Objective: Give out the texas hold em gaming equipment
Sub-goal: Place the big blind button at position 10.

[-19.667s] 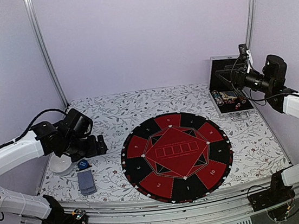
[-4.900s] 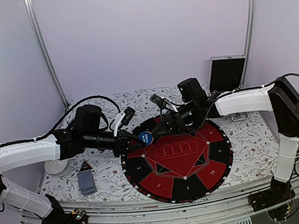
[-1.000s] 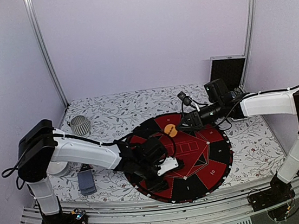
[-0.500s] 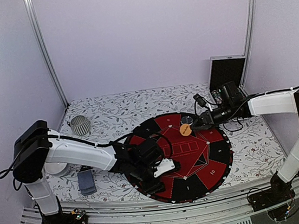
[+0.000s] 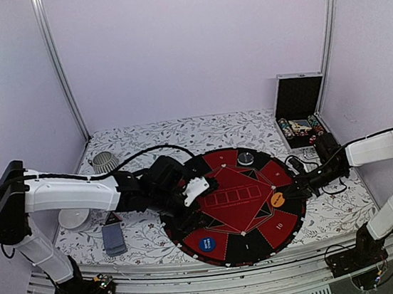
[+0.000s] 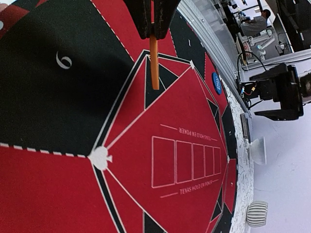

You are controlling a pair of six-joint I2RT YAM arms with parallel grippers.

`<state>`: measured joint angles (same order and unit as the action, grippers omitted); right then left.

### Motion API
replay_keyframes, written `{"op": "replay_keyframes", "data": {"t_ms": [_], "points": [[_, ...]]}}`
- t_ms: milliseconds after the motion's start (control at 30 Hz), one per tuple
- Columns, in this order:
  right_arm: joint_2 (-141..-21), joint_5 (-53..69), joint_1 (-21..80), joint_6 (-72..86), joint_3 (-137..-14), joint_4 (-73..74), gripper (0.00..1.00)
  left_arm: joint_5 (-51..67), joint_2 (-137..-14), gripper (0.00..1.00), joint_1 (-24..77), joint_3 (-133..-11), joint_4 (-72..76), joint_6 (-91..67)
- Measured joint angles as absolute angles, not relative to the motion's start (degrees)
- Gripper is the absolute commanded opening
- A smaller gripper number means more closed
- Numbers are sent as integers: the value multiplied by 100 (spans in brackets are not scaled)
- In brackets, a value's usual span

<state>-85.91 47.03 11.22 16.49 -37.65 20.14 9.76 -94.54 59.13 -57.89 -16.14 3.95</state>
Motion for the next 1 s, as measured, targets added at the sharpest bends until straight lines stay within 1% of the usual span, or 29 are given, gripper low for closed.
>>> {"op": "replay_keyframes", "data": {"t_ms": [167,467,533,567,600,667,767,833,867,967,1000], "points": [[-8591,4860,1146,1664,-3669,2403,2,1002,-8978,70,5461,-5384,-1352,69],[-8589,4807,1868,1857,-3671,2987,2,742,-8307,71,4775,-5000,-1072,-600],[-8589,4783,1984,1927,-3671,3061,3,631,-8235,71,4589,-4963,-1041,-714],[-8589,4746,2012,1959,-3669,3098,6,580,-8204,71,4517,-4943,-1035,-770],[-8589,4694,2027,1988,-3669,3133,12,543,-8178,71,4462,-4930,-1026,-810],[-8589,4567,2038,2071,-3671,3238,34,506,-8130,71,4379,-4904,-1020,-860],[-8589,4202,2049,2158,-3745,3538,58,482,-8068,71,4294,-4899,-1015,-952],[-8582,3800,2067,2187,-3951,3870,71,460,-8020,72,4244,-4899,-1017,-1007],[-8562,3562,2084,2174,-4125,4056,80,445,-8001,72,4222,-4899,-1017,-1037],[-8381,2838,2121,2200,-4873,4517,99,360,-7915,73,4158,-4901,-1046,-1151],[-8309,2665,2156,2246,-5098,4595,99,327,-7898,74,4145,-4906,-1066,-1181]]}}
